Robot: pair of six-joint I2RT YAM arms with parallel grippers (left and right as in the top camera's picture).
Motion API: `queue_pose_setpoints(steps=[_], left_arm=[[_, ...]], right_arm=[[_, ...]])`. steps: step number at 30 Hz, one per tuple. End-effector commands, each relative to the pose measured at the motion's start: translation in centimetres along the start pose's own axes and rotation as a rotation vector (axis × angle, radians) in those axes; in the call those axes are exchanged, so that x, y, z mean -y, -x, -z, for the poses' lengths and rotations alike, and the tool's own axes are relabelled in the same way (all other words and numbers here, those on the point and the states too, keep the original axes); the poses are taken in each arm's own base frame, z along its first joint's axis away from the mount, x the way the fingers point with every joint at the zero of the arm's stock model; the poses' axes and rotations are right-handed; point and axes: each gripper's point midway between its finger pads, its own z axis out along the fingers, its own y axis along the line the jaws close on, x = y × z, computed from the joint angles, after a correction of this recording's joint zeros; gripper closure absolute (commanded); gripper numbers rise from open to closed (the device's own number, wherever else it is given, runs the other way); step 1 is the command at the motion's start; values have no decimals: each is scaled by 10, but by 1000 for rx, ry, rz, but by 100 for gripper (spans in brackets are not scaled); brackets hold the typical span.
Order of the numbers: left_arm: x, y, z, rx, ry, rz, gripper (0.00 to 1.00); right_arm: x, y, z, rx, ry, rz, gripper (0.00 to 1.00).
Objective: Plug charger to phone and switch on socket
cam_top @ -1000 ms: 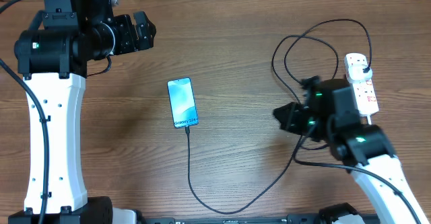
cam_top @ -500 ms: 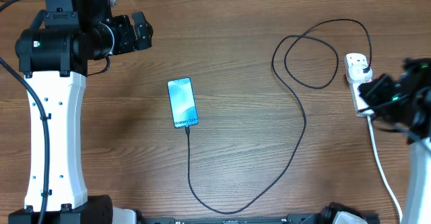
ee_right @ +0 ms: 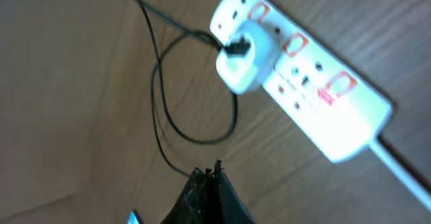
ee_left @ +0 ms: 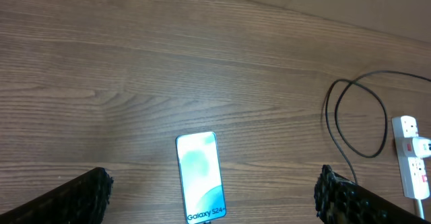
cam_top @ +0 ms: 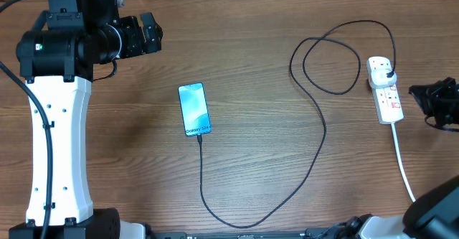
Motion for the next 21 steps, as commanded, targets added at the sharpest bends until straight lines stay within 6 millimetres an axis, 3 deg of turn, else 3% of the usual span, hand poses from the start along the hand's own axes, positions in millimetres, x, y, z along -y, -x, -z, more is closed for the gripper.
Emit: queue_pose_setpoints(steps=[1,7,13,21], left_arm=[[0,3,0,9,6,-19,1],[0,3,0,9,6,-19,0],[0,3,0,9,6,-19,0],[0,3,0,9,6,-19,0]], right_arm=[[0,10,-11,-22,89,-49,96],[25,25,-31,-20,90,-125,96],[28,46,-28,57,87,-156,96],[33,56,-32,92,77,-174,96]])
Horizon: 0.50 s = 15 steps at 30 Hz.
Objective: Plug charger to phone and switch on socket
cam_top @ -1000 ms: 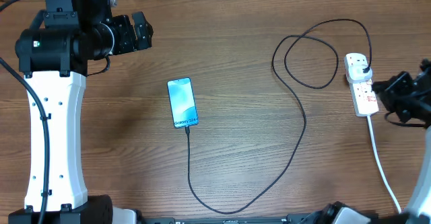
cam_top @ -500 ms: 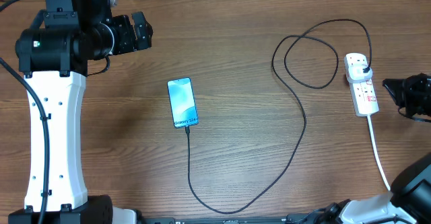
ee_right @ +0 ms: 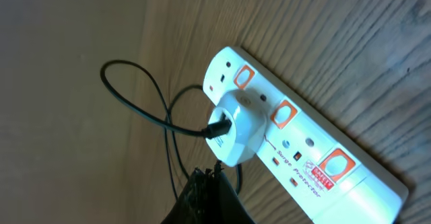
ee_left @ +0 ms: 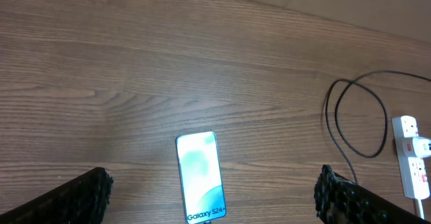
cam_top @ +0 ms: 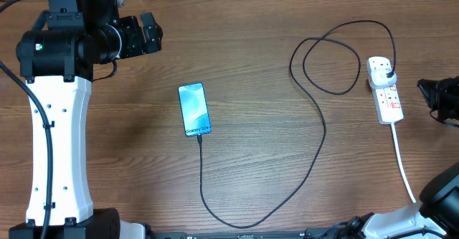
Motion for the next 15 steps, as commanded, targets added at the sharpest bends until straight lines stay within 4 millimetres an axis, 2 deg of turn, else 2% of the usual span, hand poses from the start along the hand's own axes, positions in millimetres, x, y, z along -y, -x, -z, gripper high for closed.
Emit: queue_pose_setpoints(steps=[1,3,15], left_arm=[[0,3,0,9,6,-19,0],[0,4,0,10,6,-19,0],[0,3,0,9,6,-19,0]], right_arm=[[2,7,-3,14,-3,-28,96],[5,7,-5,8,-5,-35,96],[47,3,-51,-76,15,-124,96]])
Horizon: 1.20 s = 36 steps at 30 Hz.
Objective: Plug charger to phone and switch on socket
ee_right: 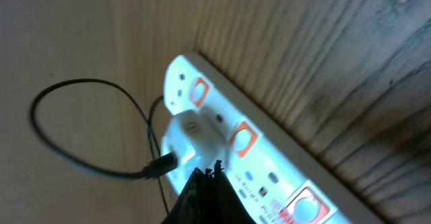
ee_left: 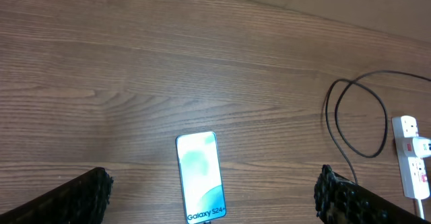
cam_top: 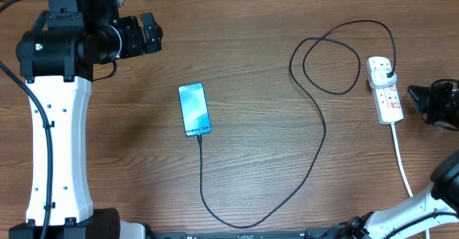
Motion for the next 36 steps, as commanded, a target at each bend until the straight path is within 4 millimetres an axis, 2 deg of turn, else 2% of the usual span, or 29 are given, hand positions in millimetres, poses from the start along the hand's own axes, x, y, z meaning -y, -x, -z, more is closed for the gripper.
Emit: queue_pose_setpoints(steps=[1,6,11,24,36], left_arm=[[0,4,0,10,6,-19,0],[0,4,0,10,6,-19,1],[0,4,0,10,6,-19,0],[0,4,0,10,6,-19,1],[0,4,0,10,6,-19,1]], right_arm=[[5,3,-8,-16,14,-9,96],[15,2,-21,-31,15,-11,96],[5,0,-33,-45,55,43,96],[1,0,-37,-42,60,4,96],[-4,-11,-51,-54,24,-32,96]])
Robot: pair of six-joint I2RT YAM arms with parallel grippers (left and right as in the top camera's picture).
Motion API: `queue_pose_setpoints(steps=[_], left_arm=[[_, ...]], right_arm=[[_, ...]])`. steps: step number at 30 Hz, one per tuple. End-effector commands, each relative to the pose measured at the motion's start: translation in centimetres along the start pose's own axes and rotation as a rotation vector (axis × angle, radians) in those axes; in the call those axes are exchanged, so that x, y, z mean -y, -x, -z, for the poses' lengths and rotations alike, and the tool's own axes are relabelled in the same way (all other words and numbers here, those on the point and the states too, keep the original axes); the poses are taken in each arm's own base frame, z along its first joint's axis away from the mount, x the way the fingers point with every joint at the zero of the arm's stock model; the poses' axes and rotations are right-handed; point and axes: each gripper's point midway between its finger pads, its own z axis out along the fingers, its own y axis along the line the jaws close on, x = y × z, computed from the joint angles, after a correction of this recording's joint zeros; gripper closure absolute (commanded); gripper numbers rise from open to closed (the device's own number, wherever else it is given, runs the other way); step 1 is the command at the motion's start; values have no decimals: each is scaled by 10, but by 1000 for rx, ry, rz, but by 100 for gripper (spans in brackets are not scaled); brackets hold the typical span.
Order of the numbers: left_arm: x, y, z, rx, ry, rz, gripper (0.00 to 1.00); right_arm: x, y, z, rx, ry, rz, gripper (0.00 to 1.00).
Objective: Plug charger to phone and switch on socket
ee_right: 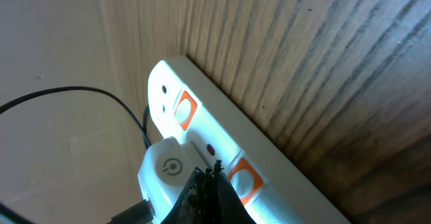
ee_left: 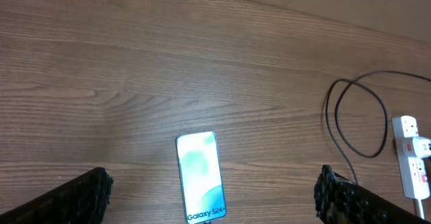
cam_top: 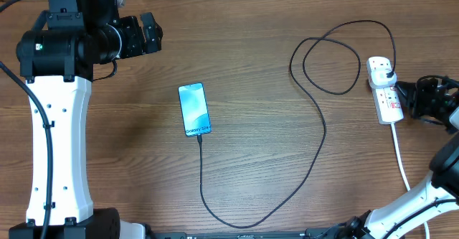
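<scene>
The phone [cam_top: 194,108] lies face up mid-table with its screen lit, also in the left wrist view [ee_left: 199,175]. A black cable [cam_top: 319,135] runs from the phone's bottom end, loops, and reaches the white charger plug [cam_top: 386,70] seated in the white power strip [cam_top: 389,102]. My right gripper [cam_top: 406,94] is shut, its tips at the strip's right side. In the right wrist view those shut tips [ee_right: 207,173] sit between the charger plug [ee_right: 165,177] and an orange switch [ee_right: 244,179]. My left gripper [ee_left: 214,183] is open, high above the phone.
The strip's white lead [cam_top: 403,163] runs toward the front right edge. My left arm's white column [cam_top: 57,146] stands at the left side. The wooden table [cam_top: 272,59] ends at a far edge against a beige wall [ee_left: 377,2].
My right gripper has moved left, from a little right of the power strip to its edge. Its shut tips now sit by the orange switch beside the charger plug. The left arm is unchanged.
My right gripper, shut throughout, hung to the right of the power strip, then a bit farther right, then nearer again. Now its tips are at the strip beside the charger plug. The phone, cable and left arm stayed put, the cable in the phone throughout.
</scene>
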Motion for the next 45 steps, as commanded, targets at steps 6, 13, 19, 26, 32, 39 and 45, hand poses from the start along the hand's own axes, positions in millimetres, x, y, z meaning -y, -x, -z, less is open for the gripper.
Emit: queue_pose_setpoints(steps=[6,13,19,26,32,39,45], left_arm=[[0,4,0,10,6,-19,0],[0,4,0,10,6,-19,0],[0,3,0,10,6,-19,1],[0,3,0,10,6,-19,0],[0,3,0,10,6,-19,1],[0,4,0,10,6,-19,0],[0,4,0,10,6,-19,0]], right_arm=[[-1,-6,-10,-11,-19,-14,96],[10,-13,-12,-22,-38,-38,96],[14,-17,-13,-28,-43,-46,96],[16,-19,-13,-38,-51,-59,96],[21,-23,-13,-47,-64,-75,96],[35,-29,-15,-39,-92,-85,96],[44,-34,-17,-36,-104,-88,96]])
